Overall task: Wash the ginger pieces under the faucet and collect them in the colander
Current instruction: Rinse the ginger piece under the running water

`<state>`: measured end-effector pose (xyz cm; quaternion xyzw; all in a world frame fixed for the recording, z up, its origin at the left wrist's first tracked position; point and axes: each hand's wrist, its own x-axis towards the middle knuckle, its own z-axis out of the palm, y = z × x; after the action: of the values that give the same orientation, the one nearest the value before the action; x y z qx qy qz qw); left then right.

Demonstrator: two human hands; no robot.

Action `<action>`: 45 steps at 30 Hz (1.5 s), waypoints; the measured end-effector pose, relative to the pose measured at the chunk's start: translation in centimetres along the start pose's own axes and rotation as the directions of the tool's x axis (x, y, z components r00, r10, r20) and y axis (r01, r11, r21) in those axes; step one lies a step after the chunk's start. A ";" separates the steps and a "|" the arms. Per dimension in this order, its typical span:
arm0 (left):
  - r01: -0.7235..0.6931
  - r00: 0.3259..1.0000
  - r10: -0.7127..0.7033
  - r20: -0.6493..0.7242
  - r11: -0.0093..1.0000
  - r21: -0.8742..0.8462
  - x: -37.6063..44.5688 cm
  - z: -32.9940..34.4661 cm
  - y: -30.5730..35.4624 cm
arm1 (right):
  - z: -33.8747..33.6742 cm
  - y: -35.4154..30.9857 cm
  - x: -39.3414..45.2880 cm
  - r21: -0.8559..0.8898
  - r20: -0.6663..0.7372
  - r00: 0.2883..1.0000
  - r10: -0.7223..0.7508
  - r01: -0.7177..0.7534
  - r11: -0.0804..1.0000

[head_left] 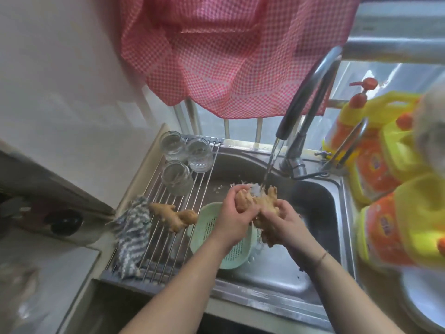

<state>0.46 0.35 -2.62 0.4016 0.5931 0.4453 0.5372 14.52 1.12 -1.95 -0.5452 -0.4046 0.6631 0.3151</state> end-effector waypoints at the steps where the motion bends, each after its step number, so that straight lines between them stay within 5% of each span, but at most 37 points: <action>1: -0.009 0.999 0.011 -0.044 0.999 0.032 0.3 1.0 -0.2 | -0.3 0.2 0.2 -0.023 -0.027 1.000 0.008 -0.009 1.000; 6: 0.014 0.967 0.007 -0.253 0.996 0.083 1.4 4.1 -1.4 | 0.2 2.3 0.5 -0.296 -0.246 0.956 -0.161 0.084 0.951; 11: 0.153 0.951 -0.137 -0.276 0.988 0.035 2.6 4.4 -2.4 | 0.9 3.5 0.2 -0.309 -0.335 0.925 -0.177 0.069 0.948; 20: 0.021 0.986 -0.034 0.162 0.997 0.078 1.8 1.8 -4.8 | 0.0 3.7 1.4 -0.295 -0.304 0.946 -0.114 0.020 0.955; 25: 0.006 0.984 0.005 -0.179 0.998 0.060 1.8 2.8 -5.2 | 1.7 3.8 0.6 -0.394 -0.298 0.940 -0.163 0.034 0.919; 29: 0.211 0.931 -0.230 -0.282 0.973 -0.095 2.1 2.9 -5.0 | 2.3 4.4 0.1 -0.408 -0.279 0.952 -0.128 0.003 0.913; 32: 0.432 0.869 -0.457 -0.191 0.888 -0.158 2.2 2.3 -4.4 | 1.9 4.7 -0.4 -0.484 -0.263 0.952 -0.158 0.011 0.875; 36: 0.239 0.971 -0.228 -0.073 0.938 0.251 2.5 1.4 -4.3 | 1.0 4.5 -0.6 -0.618 -0.217 0.950 -0.223 0.043 0.785; 40: 0.181 0.980 -0.183 0.083 0.983 0.034 1.8 2.4 -3.9 | 1.1 4.4 0.1 -0.656 -0.212 0.947 -0.241 0.045 0.753; 45: 0.277 0.960 -0.276 0.053 0.961 -0.008 1.9 3.1 -4.8 | 1.7 4.9 0.0 -0.800 -0.115 0.958 -0.262 0.067 0.596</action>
<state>3.41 1.09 -7.84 0.3219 0.6259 0.3602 0.6123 12.94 -1.53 -6.11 -0.6577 -0.6659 0.3204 0.1461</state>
